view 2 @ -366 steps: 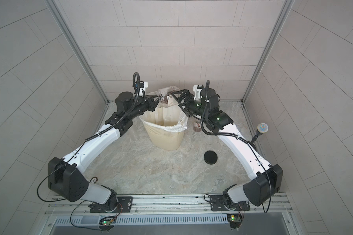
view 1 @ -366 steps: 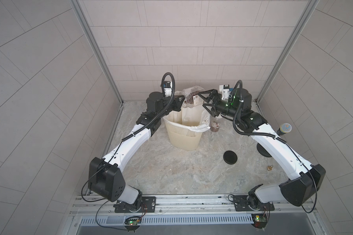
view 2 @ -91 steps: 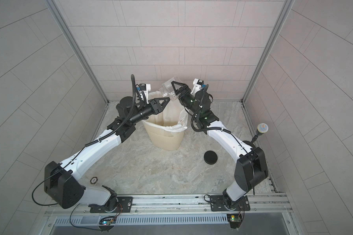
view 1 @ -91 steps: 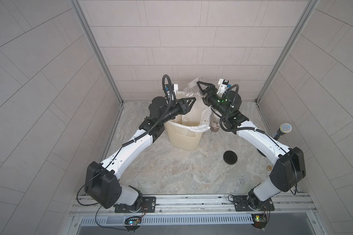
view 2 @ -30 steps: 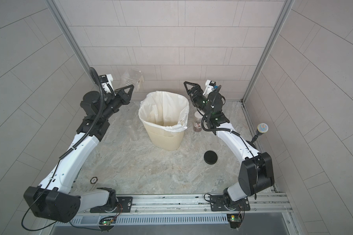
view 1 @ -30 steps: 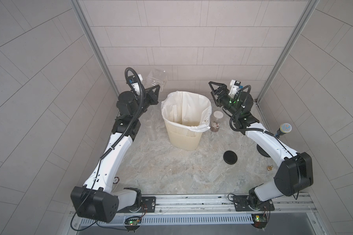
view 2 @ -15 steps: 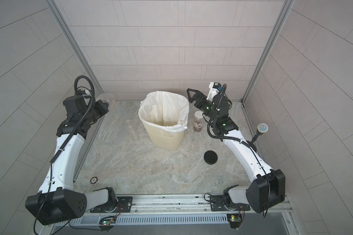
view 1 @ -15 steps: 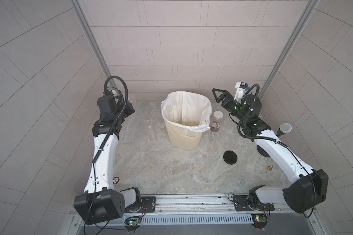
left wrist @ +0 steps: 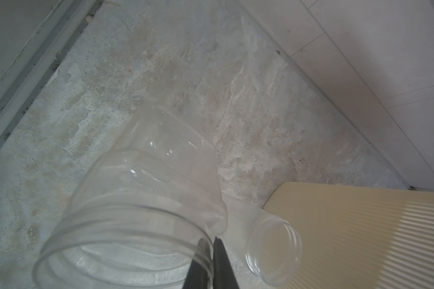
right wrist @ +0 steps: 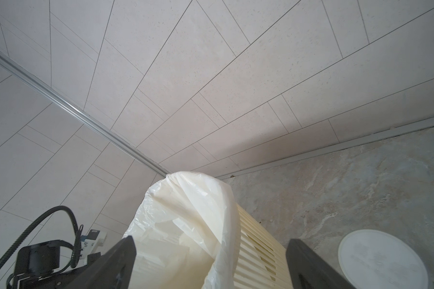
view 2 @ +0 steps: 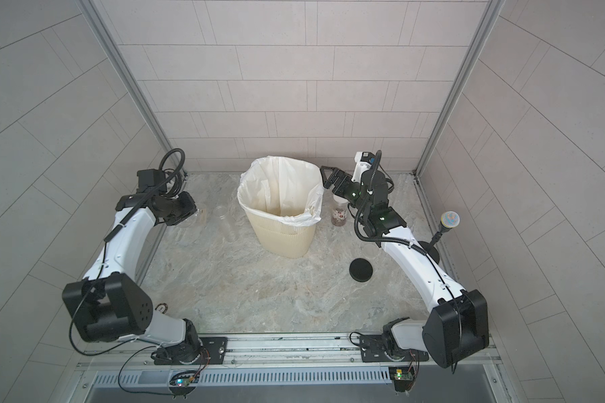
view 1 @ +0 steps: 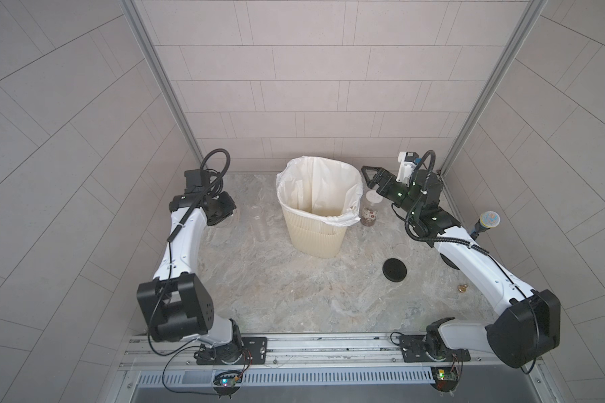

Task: Empty the moldy dried flower tea in the jars
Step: Place the jar at the center of the board.

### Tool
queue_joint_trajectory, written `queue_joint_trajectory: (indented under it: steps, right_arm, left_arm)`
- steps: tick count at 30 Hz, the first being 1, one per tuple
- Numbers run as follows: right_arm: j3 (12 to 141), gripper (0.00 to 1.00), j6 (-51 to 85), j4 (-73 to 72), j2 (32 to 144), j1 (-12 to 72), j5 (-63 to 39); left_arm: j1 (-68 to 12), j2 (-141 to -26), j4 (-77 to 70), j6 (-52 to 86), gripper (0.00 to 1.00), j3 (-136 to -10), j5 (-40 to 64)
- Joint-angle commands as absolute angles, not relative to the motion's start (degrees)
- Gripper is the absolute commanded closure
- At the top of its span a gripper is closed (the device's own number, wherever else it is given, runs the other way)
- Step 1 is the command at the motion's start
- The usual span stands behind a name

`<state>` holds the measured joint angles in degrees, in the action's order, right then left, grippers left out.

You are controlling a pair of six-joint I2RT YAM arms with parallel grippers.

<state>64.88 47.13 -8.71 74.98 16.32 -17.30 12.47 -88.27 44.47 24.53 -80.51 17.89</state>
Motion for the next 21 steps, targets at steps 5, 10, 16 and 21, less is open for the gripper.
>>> queue_joint_trajectory:
  steps: [5,10,16,21]
  right_arm:
    - [63.22,0.02,44.80,-8.92,72.77,15.78,-15.89]
    - [62.45,0.02,44.96,-9.14,72.86,15.64,-15.92]
    - [62.22,0.02,44.61,-8.53,72.71,15.56,-15.89]
    - [62.23,0.02,43.86,-7.61,71.91,15.29,-15.19]
  left_arm:
    - [12.65,-98.82,52.35,23.63,1.00,-90.54,16.78]
    - [12.63,-103.03,51.72,23.98,1.00,-93.82,15.33]
    - [12.61,-107.98,51.16,25.15,1.00,-98.33,12.31]
    - [12.61,-113.85,53.77,24.69,1.00,-103.05,13.60]
